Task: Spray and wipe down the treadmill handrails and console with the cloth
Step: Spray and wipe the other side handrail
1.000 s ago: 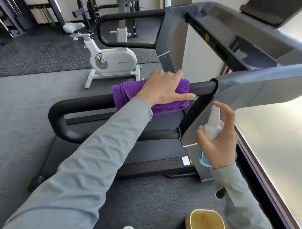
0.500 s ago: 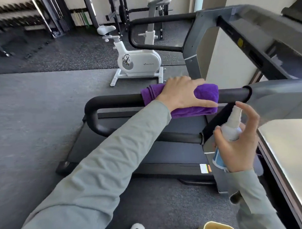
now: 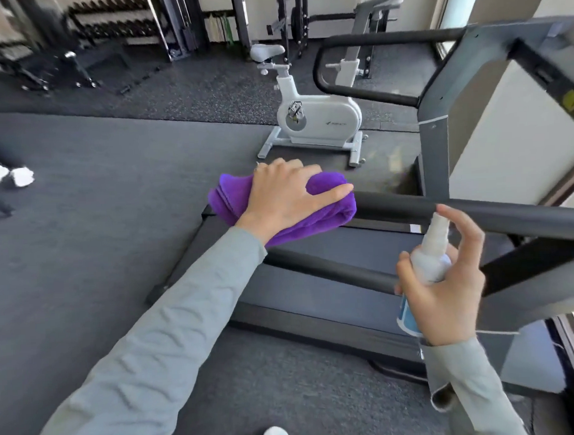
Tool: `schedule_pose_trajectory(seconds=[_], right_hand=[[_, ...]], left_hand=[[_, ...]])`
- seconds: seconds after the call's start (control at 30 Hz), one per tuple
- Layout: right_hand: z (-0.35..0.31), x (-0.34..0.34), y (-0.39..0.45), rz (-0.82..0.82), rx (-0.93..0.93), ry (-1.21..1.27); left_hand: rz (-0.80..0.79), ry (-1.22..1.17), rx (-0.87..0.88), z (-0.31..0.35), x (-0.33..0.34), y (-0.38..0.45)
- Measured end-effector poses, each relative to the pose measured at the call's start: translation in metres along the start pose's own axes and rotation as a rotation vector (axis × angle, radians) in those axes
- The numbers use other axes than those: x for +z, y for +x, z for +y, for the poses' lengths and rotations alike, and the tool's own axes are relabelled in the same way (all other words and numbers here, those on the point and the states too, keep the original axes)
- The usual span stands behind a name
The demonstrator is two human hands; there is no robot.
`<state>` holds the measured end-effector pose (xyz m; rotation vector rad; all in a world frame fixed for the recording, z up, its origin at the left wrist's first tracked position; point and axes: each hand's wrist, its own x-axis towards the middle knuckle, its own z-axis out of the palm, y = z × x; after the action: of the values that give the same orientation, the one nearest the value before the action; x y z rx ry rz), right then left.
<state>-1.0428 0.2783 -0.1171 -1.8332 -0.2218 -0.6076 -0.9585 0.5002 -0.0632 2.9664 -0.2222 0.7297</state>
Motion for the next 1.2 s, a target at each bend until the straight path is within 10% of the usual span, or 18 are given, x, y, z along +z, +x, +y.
schedule_pose_trajectory(seconds=[0.37,0.57,0.8,1.2], right_hand=[[-0.001,-0.047,-0.017,0.113,0.046,-0.088],[-0.009,-0.019,-0.017,0.088,0.045,-0.034],[-0.015,0.022,-0.02,0.038,0.023,0.018],[0.017,-0.034,-0.043,0.185,0.124,-0.058]], left_hand=[[-0.169,-0.128,0.16,0.117,0.014,0.041],[0.02,-0.098,0.217,0.028,0.005,0.006],[0.045,-0.176,-0.107,-0.055,0.001,-0.017],[0.009,-0.014,0.191,0.105,0.017,0.021]])
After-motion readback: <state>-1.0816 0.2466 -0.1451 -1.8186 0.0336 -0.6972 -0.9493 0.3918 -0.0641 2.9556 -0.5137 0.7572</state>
